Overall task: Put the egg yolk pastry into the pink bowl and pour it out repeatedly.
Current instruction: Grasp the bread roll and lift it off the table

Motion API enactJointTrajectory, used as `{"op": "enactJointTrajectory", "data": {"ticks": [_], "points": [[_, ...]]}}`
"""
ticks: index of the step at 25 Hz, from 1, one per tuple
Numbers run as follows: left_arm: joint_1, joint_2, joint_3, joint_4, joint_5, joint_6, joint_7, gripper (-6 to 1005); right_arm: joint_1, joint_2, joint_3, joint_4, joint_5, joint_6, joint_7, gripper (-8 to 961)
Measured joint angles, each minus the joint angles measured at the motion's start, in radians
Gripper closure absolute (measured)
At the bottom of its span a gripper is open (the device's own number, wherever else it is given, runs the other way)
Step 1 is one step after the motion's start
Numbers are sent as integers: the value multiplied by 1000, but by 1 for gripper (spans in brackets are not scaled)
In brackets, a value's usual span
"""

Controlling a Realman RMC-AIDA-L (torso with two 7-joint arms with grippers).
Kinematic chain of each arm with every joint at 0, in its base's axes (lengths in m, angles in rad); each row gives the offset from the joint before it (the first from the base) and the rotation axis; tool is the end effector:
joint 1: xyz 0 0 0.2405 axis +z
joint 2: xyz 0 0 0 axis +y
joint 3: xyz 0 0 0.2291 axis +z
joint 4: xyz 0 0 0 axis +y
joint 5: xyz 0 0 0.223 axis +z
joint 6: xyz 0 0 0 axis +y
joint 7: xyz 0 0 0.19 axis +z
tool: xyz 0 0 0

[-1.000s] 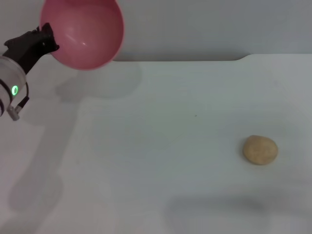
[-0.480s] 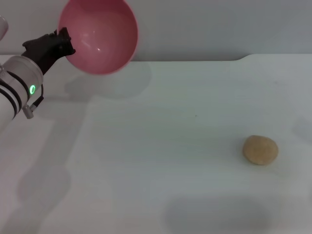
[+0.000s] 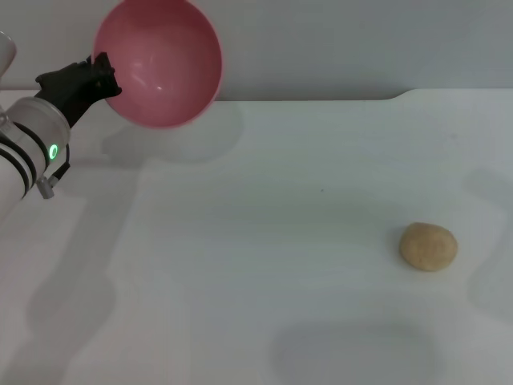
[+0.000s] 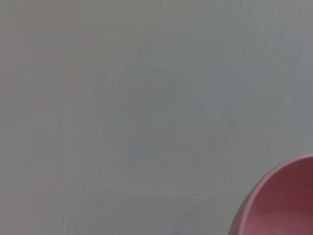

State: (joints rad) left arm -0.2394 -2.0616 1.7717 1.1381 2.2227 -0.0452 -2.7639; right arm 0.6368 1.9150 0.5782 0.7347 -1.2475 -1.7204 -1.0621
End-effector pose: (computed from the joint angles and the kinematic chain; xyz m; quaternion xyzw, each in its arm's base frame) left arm -0.2213 0.4356 -0.0073 -0.7135 -0.3861 -0.2481 0.5294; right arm 0.2031 0.3944 0.1246 -0.3789 0.0299 0.1619 0.9107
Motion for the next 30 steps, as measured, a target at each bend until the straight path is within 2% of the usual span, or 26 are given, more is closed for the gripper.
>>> {"op": "enactJointTrajectory", "data": {"ticks": [1, 4, 7, 10, 14, 16, 18, 23, 27, 30], "points": [[0, 0, 0, 0, 0, 0, 0, 1000, 0, 0, 0, 0, 0, 0, 0, 723], [-5, 0, -2, -7, 0, -1, 4, 1000, -99, -31, 58, 206, -102, 104, -67, 724], [-14, 0, -6, -19, 0, -1, 10, 1000, -239, -31, 174, 439, -228, 283, -202, 725], [-23, 0, -5, -32, 0, -8, 11, 1001, -397, 7, 306, 631, -360, 478, -286, 726], [-34, 1, 1, -44, 0, -17, 11, 1001, -600, 110, 460, 839, -486, 787, -422, 727], [-36, 2, 1, -46, 1, -17, 12, 1001, -690, 149, 509, 928, -513, 929, -469, 727], [-37, 2, 1, -46, 2, -19, 14, 1001, -758, 155, 533, 1004, -497, 1022, -482, 728], [-35, 2, 0, -46, 5, -23, 24, 1001, -890, 154, 595, 1147, -428, 1211, -501, 729], [-33, 2, 0, -44, 5, -24, 27, 1001, -964, 156, 648, 1191, -383, 1341, -498, 731], [-32, 2, 0, -42, 5, -24, 28, 1000, -1006, 155, 725, 1216, -306, 1514, -484, 732]]}}
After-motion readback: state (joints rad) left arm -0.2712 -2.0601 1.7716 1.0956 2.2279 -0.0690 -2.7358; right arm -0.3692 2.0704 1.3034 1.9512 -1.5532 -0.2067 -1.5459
